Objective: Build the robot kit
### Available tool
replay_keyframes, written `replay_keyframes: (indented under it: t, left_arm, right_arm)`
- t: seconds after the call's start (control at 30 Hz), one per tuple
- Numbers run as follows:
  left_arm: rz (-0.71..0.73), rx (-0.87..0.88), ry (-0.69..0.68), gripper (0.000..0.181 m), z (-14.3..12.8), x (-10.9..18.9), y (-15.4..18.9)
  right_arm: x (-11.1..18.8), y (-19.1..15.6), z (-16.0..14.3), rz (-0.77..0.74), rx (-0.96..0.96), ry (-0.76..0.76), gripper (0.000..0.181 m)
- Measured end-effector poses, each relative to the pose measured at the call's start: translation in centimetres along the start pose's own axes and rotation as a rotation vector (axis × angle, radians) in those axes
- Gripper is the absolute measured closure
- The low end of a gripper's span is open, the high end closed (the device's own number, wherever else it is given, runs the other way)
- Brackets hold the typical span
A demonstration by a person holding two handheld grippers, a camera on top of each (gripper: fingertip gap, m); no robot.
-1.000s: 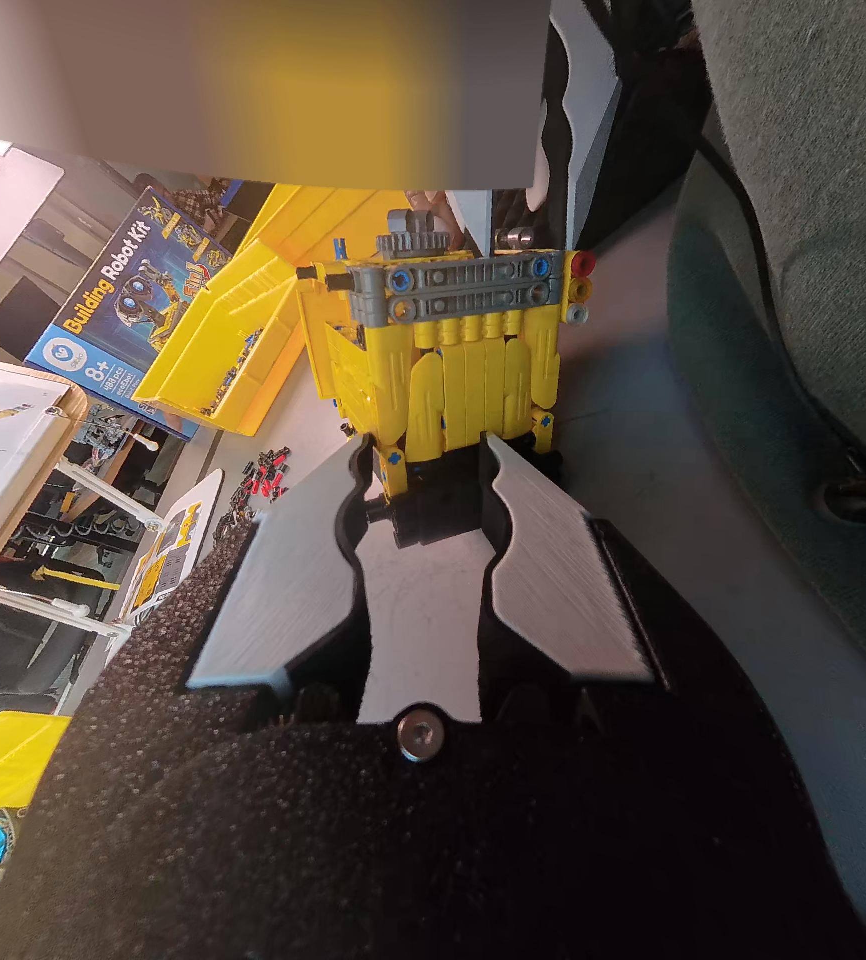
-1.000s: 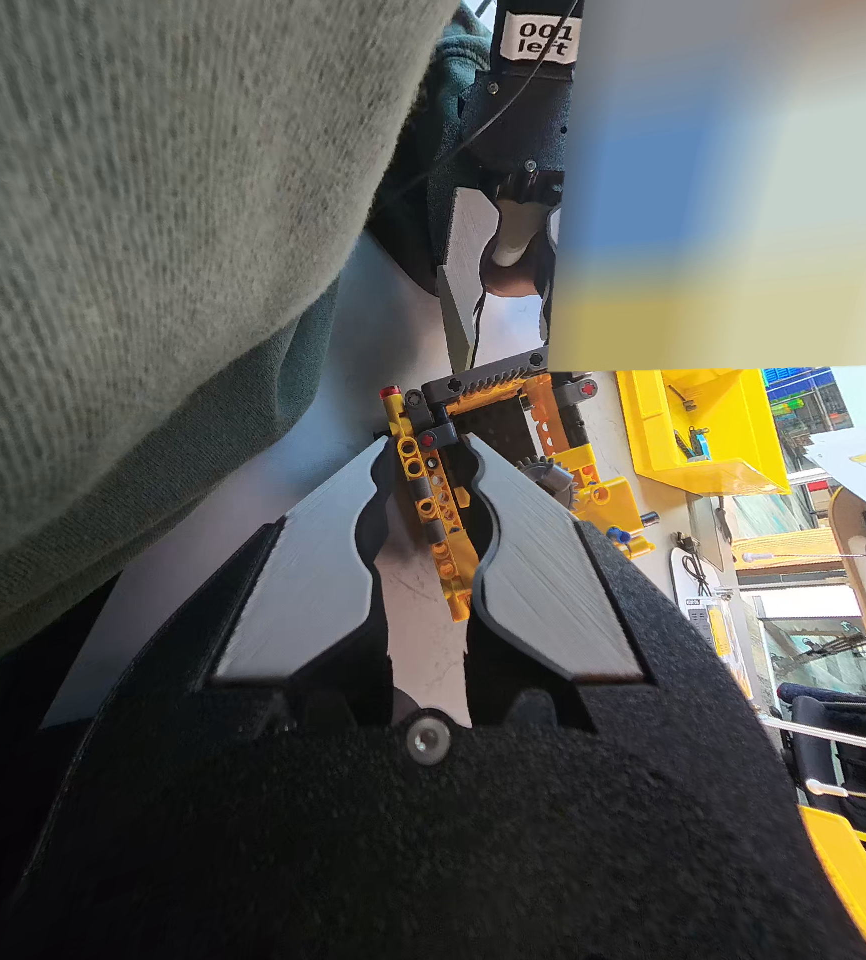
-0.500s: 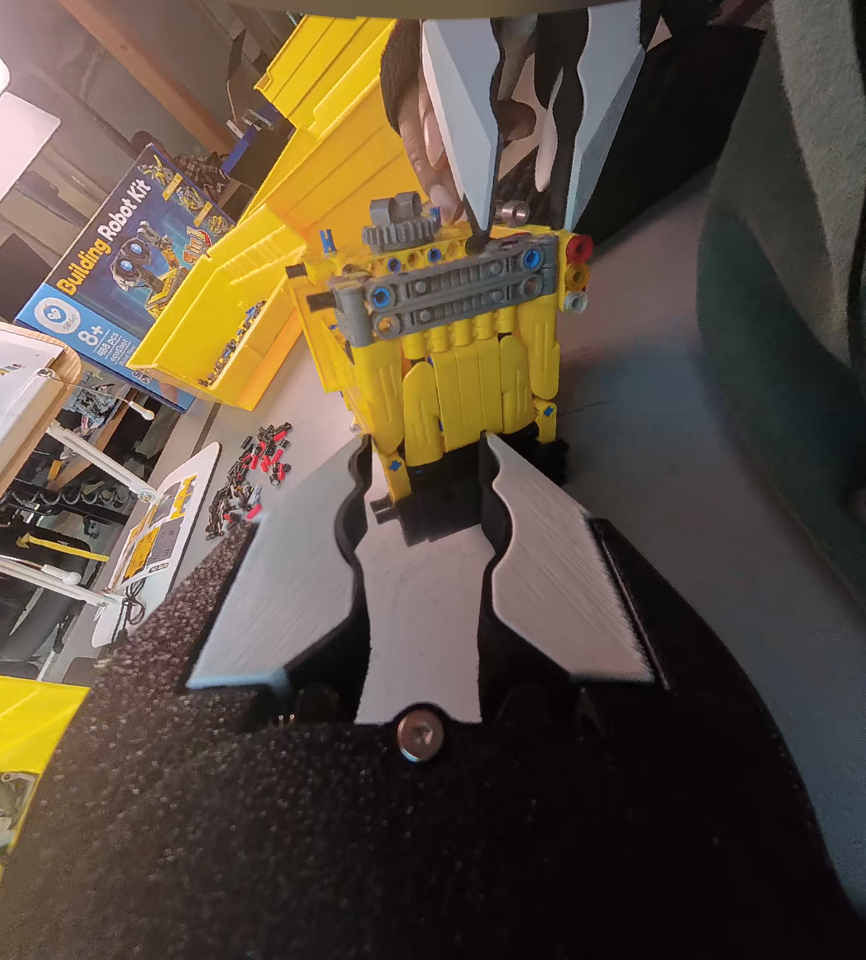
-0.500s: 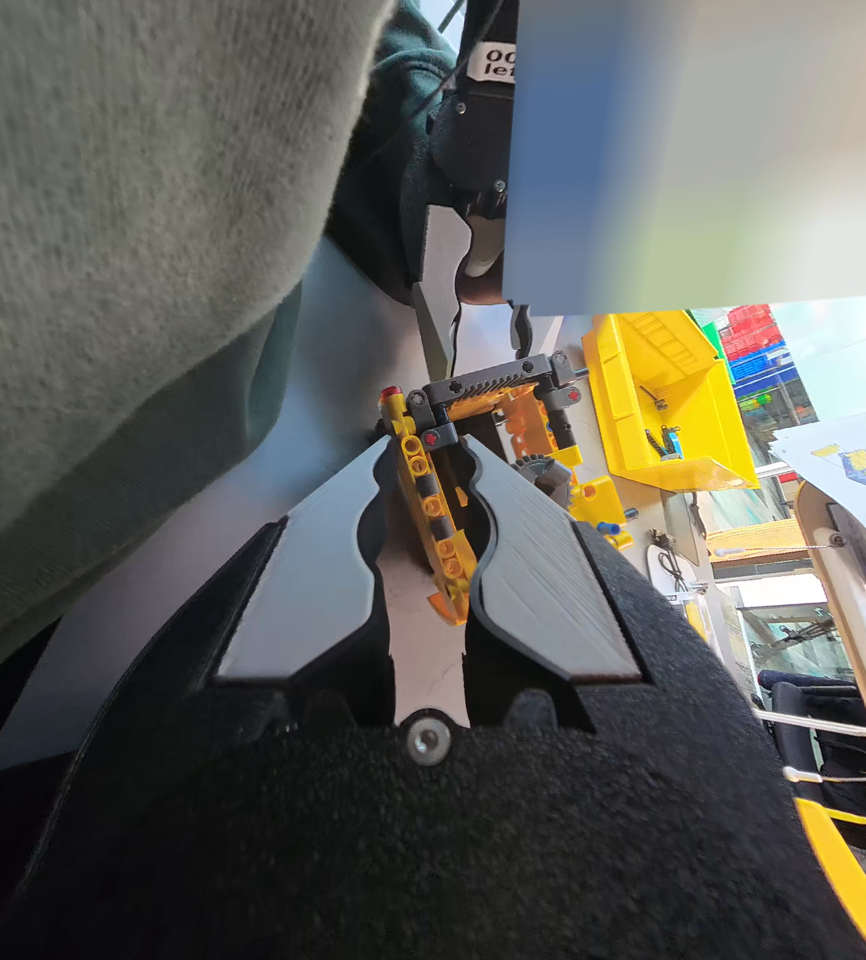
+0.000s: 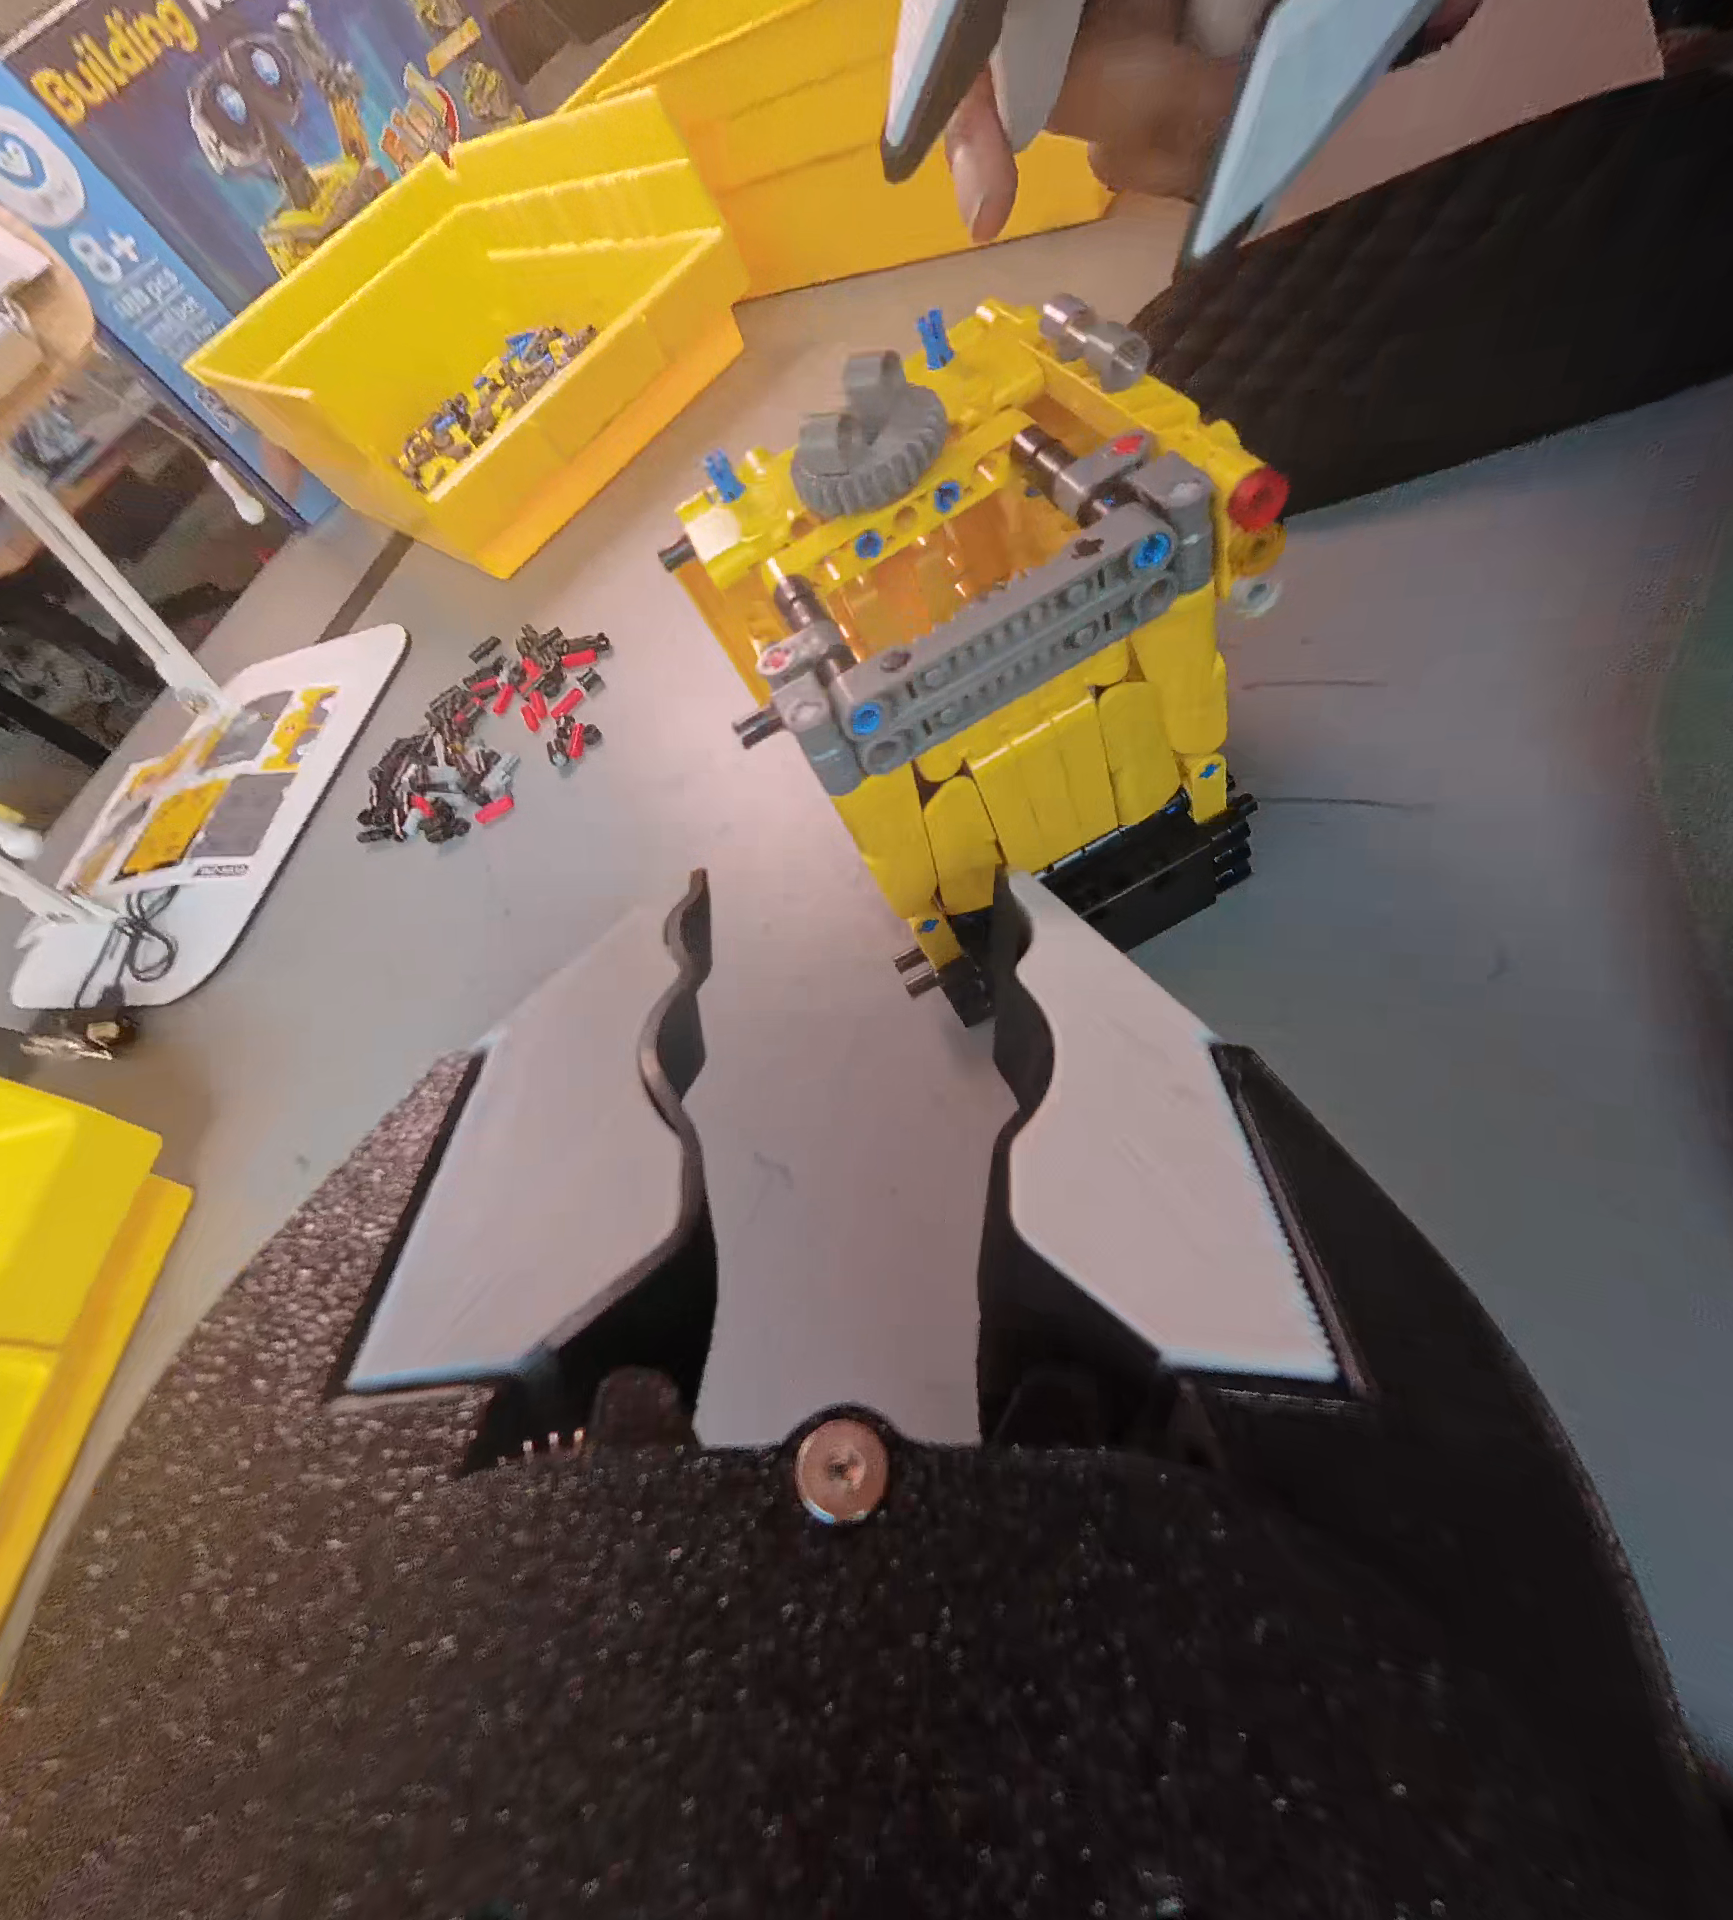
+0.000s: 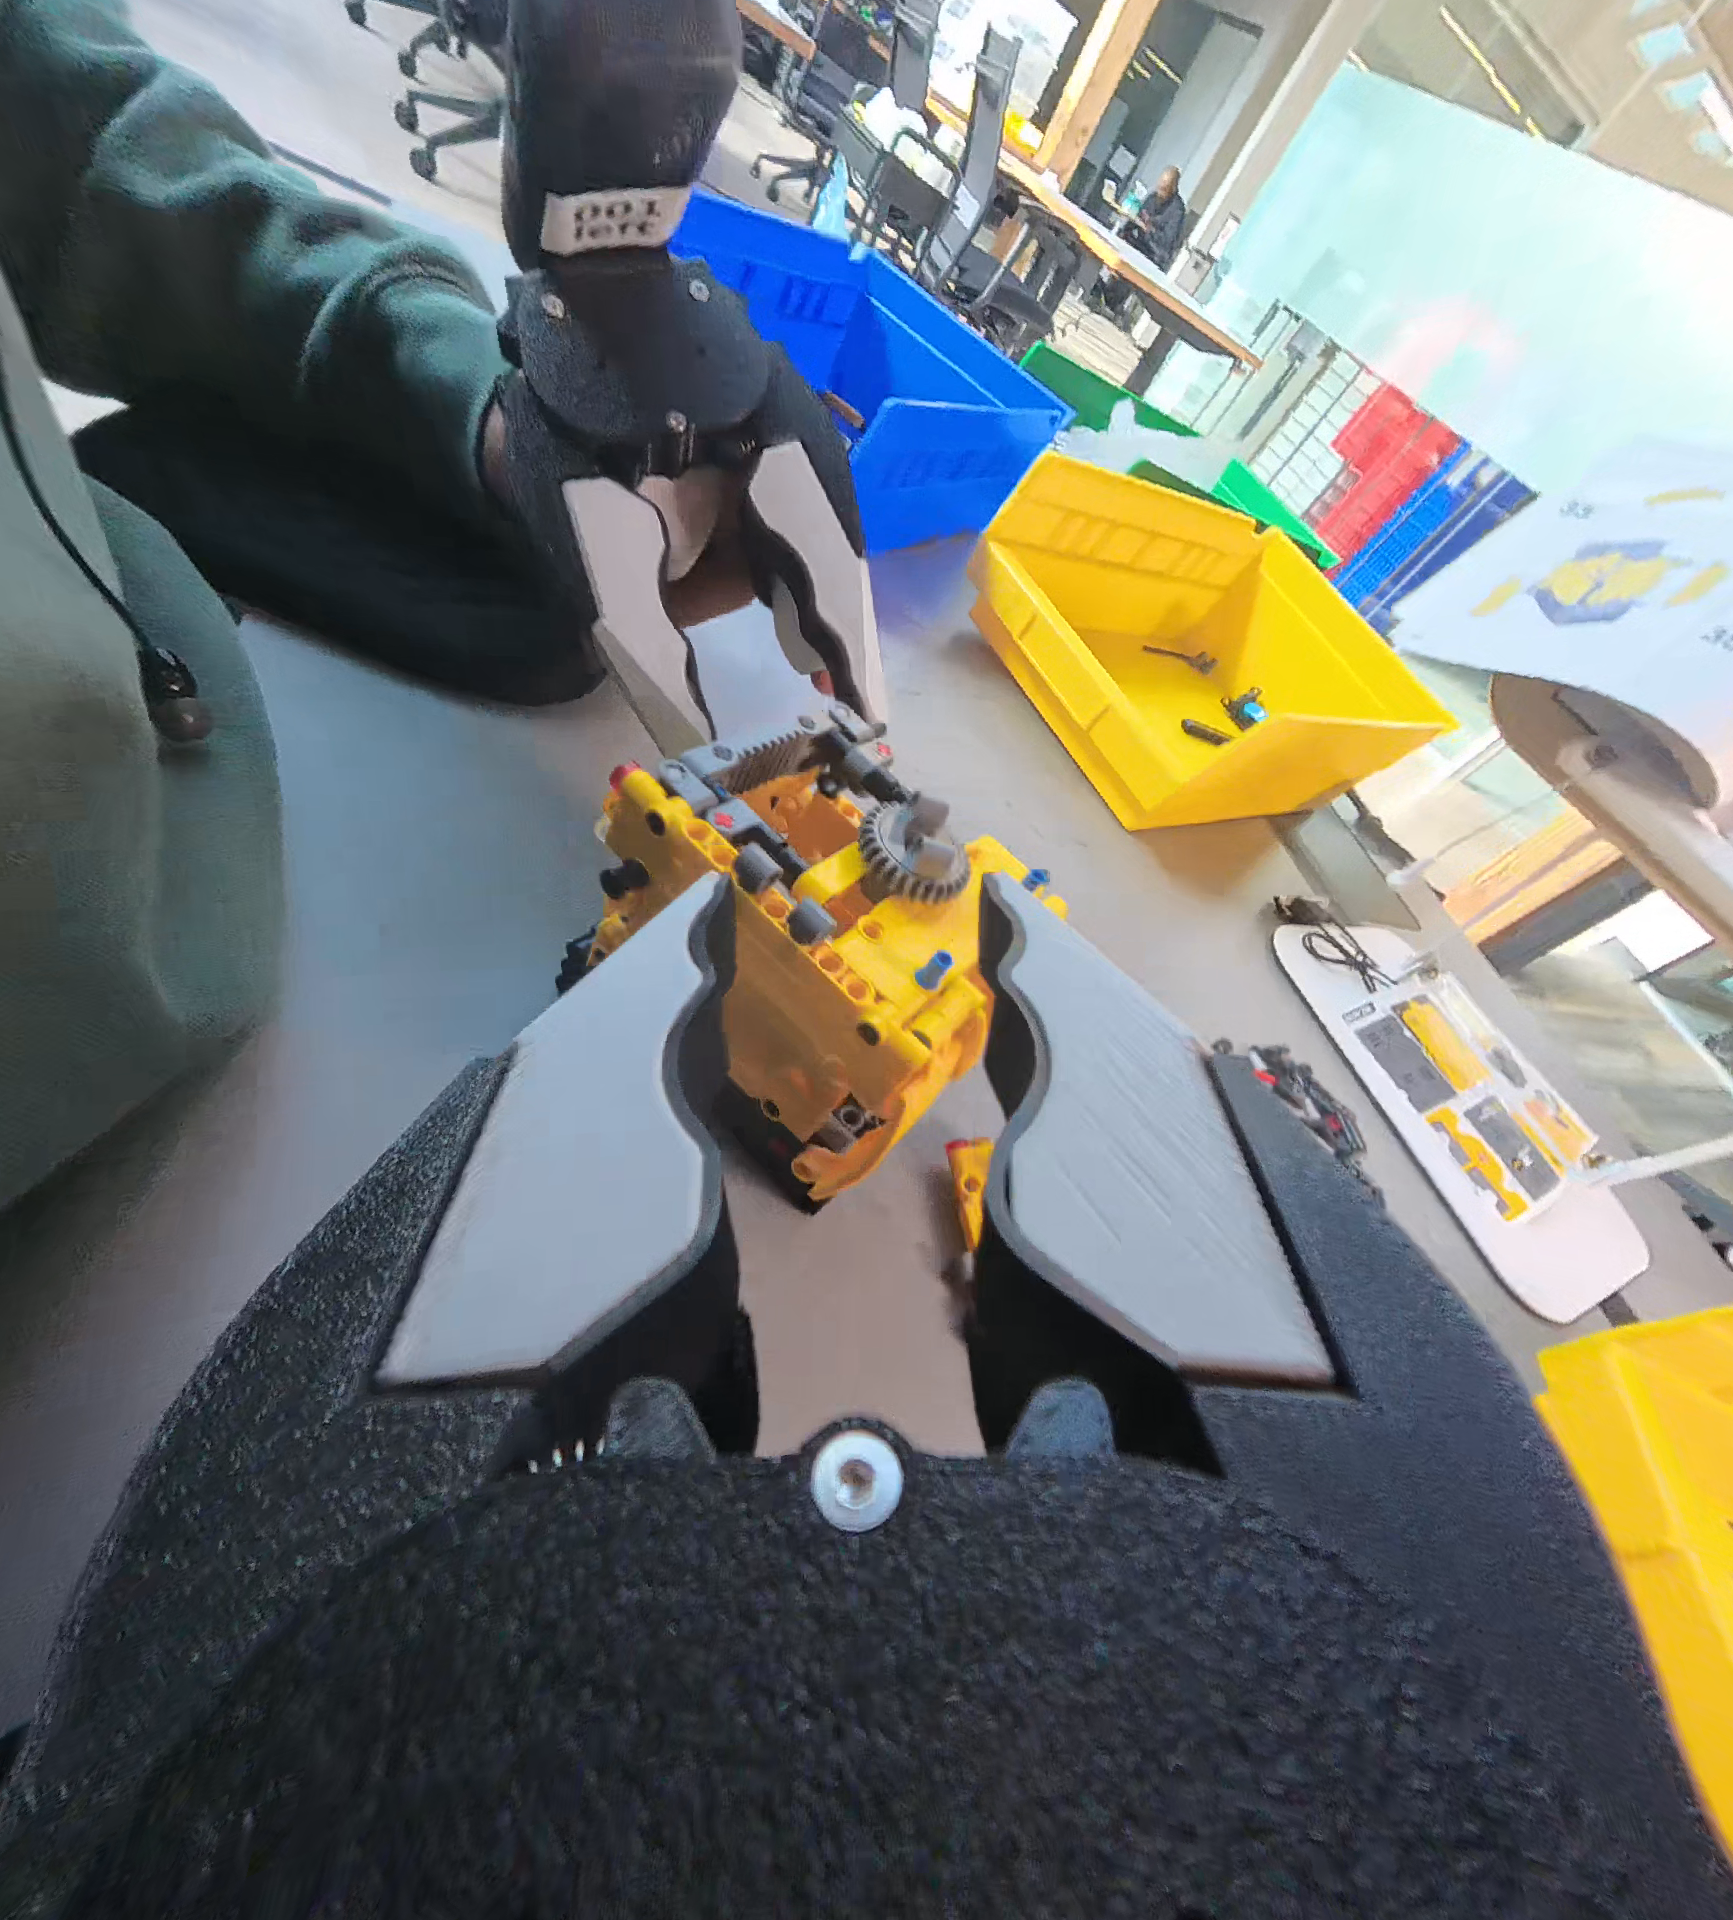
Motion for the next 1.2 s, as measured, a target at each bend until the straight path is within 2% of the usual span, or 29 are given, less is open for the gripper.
replay_keyframes:
  t: [0.13, 0.2, 0.27, 0.3, 0.37, 0.47, 0.73, 0.97, 1.2]
  left_arm:
    - [-0.073, 0.222, -0.025, 0.1, 1.2, 0.5, 0.9]
    - [-0.083, 0.343, -0.037, 0.085, 2.0, -0.1, 1.8]
    - [-0.056, 0.406, -0.047, 0.081, 2.4, -1.2, 2.4]
    - [-0.041, 0.409, -0.066, 0.081, 2.4, -1.8, 2.6]
    - [-0.033, 0.37, -0.077, 0.092, 2.6, -2.6, 2.8]
    - [-0.113, 0.457, -0.074, 0.102, 3.1, -2.7, 2.2]
    - [-0.542, 0.889, -0.02, 0.106, 3.3, -2.4, -1.3]
    - [-0.542, 0.825, -0.02, 0.106, 3.2, -2.8, -1.9]
    - [-0.369, 0.522, 0.001, 0.107, 3.8, -1.7, -4.1]
  right_arm:
    - [0.8, 0.4, -2.8, 0.027, -0.067, -0.068, 0.119]
    - [0.6, 0.3, -4.3, 0.053, -0.085, -0.112, 0.117]
    - [-0.1, 0.0, -5.0, 0.093, -0.115, -0.125, 0.121]
    - [-0.5, -0.1, -5.1, 0.107, -0.125, -0.126, 0.124]
    - [-1.2, 0.2, -5.1, 0.101, -0.153, -0.118, 0.133]
    - [-1.7, 1.3, -5.0, 0.099, -0.239, -0.127, 0.14]
    - [-2.3, 4.0, -4.2, 0.086, -0.629, -0.234, 0.148]
    - [-2.4, 4.2, -4.5, 0.059, -0.591, -0.238, 0.149]
    - [-3.8, 4.7, -4.8, -0.023, -0.433, -0.222, 0.148]
Point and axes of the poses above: each gripper's, where its closed fingertips meet, x back along the fingers, z out of its top, y = z × x across the jaws, the point moved 3 cm from there along x, back along the fingers, and after that the axes turned 12 degrees about x, right-handed, at the moved point
